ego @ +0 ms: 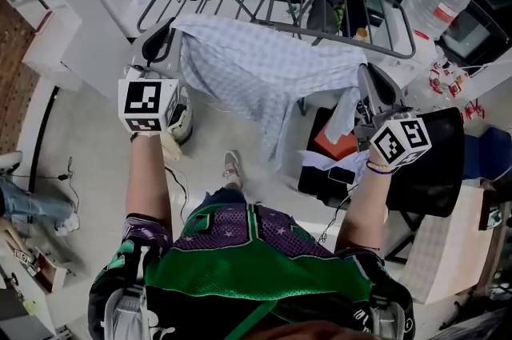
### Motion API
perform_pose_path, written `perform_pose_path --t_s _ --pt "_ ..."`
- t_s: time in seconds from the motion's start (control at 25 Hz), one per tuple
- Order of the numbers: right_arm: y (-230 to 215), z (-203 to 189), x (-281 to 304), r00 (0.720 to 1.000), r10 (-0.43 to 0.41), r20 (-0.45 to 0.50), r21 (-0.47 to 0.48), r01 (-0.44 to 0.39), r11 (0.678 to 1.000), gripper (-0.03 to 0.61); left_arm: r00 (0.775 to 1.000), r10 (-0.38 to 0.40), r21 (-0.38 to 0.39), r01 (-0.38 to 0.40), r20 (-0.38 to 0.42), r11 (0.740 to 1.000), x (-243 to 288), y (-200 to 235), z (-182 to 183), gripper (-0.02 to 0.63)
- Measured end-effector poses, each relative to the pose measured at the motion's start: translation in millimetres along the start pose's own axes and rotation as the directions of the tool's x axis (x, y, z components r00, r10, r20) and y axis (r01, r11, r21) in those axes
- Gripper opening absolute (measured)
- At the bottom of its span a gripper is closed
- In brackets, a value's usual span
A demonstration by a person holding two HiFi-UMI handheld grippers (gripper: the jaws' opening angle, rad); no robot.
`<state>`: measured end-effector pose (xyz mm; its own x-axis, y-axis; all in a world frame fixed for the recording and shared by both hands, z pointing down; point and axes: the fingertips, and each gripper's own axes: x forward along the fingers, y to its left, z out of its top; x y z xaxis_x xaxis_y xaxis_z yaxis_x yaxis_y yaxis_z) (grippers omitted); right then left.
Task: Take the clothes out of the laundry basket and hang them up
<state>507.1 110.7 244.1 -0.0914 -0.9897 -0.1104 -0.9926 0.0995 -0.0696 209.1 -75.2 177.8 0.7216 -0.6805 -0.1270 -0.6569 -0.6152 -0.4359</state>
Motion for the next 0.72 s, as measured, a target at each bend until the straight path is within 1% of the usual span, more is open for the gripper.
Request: perform_pose_path --t_s 0.12,0.24,0.32,0.48,0.72 --pt "0 -13 29 0.998 0.023 -0.056 -0.033 -0.024 0.999 0.031 1.0 0.023 -0.006 -0.023 0.011 1.0 26 22 -15 0.035" --pt "2 -21 65 0.991 0.057 -0.121 -0.065 -0.065 0.996 0.031 0.999 0.033 -0.044 -0.032 0.015 0.999 58 50 -32 0.035" --pt "2 -26 91 0.984 0.079 -0.159 -0.076 -0.092 0.993 0.031 0.999 0.037 -0.054 -0.035 0.024 0.998 82 68 -39 0.035" --pt "7 -33 149 0.97 0.118 -0.214 -0.097 -0.141 0.985 0.031 0.998 0.039 -0.048 -0.037 0.049 0.998 132 108 -49 0.035" --pt "24 -45 238 0.947 0.182 -0.264 -0.097 -0.214 0.972 0.031 0.998 0.033 -0.019 -0.032 0.054 0.999 201 173 -70 0.035"
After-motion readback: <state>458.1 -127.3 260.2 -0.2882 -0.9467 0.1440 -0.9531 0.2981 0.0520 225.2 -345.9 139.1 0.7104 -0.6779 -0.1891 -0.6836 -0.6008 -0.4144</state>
